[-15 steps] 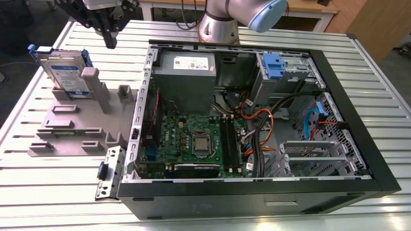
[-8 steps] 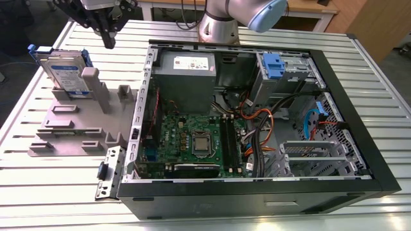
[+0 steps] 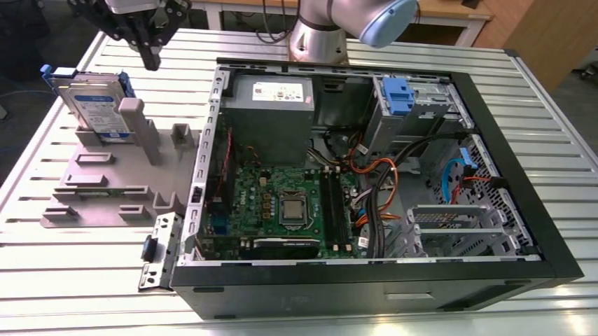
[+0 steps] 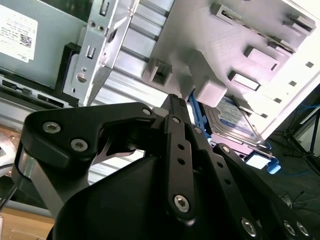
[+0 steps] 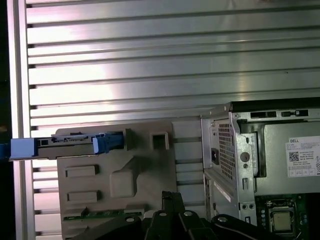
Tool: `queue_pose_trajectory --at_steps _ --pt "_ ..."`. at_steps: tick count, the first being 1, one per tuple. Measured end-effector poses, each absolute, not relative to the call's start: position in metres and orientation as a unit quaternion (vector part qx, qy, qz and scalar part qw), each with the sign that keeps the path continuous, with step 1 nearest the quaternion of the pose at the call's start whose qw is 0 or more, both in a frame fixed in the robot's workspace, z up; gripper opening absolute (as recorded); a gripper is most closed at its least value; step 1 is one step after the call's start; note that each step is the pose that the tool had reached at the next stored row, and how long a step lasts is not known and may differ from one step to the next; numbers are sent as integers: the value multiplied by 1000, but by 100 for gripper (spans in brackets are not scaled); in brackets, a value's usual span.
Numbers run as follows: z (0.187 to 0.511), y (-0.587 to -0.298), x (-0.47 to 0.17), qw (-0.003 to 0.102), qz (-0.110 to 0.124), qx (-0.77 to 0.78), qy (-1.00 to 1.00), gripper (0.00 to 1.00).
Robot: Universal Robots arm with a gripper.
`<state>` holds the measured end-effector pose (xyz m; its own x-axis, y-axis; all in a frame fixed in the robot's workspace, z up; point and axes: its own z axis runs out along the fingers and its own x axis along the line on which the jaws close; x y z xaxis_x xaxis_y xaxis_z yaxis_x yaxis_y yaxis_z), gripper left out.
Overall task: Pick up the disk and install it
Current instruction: 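Reach for the disk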
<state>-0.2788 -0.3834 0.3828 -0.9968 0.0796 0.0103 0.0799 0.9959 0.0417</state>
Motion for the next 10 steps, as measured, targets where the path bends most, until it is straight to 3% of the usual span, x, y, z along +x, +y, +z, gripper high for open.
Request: queue_pose_trajectory --at_steps 10 --pt "382 -381 -300 4 -21 -40 -999 11"
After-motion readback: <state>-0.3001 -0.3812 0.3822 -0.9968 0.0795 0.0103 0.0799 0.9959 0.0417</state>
